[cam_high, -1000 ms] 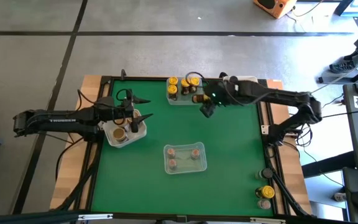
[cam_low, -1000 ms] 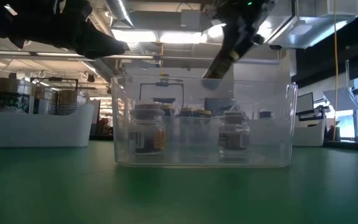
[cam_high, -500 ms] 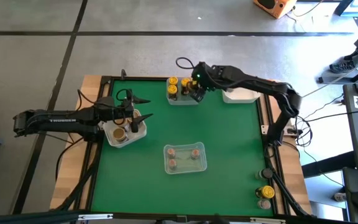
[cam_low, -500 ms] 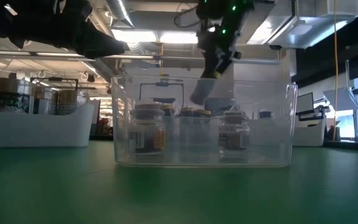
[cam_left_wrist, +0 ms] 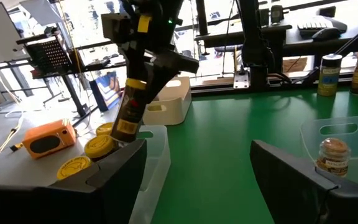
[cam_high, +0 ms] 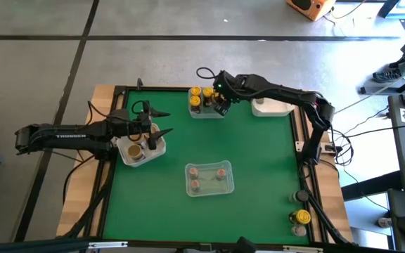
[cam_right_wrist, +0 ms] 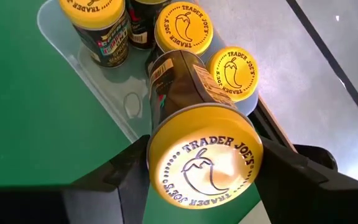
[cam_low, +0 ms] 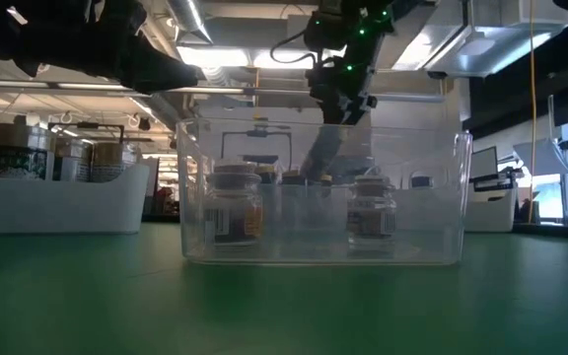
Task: Sort spices by type
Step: Put the yellow spice bottle into the top transparent bin
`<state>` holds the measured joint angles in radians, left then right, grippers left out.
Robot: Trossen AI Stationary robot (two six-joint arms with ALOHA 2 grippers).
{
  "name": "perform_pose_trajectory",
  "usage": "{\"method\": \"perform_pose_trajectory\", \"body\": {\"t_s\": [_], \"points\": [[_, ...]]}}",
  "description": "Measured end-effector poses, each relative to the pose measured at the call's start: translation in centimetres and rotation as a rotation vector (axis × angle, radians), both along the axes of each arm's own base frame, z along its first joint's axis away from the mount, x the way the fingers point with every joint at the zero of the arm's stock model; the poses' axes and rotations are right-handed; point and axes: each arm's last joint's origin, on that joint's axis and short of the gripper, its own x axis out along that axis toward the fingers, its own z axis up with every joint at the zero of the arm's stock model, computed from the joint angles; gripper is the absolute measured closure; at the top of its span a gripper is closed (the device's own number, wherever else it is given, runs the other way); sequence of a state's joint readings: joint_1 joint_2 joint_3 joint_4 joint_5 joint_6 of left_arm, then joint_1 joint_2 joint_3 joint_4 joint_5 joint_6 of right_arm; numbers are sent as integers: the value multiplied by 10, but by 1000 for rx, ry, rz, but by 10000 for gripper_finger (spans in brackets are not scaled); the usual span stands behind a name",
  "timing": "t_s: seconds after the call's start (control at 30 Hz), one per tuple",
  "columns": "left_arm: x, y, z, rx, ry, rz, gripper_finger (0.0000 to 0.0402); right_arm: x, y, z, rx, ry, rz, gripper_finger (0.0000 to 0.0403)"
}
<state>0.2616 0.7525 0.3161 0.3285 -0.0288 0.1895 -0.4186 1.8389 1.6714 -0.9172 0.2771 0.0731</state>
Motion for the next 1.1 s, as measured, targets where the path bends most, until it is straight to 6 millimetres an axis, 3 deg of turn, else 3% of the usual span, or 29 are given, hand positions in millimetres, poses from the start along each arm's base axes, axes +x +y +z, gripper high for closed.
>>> {"method": "perform_pose_trajectory", "body": {"t_s": [0.57,1.1], "points": [[0,0,0,3,3,0,116,-6,31,19,50,-20,82,165],[0,0,0,1,0,0,116,15,7,-36,62,123,19,165]]}}
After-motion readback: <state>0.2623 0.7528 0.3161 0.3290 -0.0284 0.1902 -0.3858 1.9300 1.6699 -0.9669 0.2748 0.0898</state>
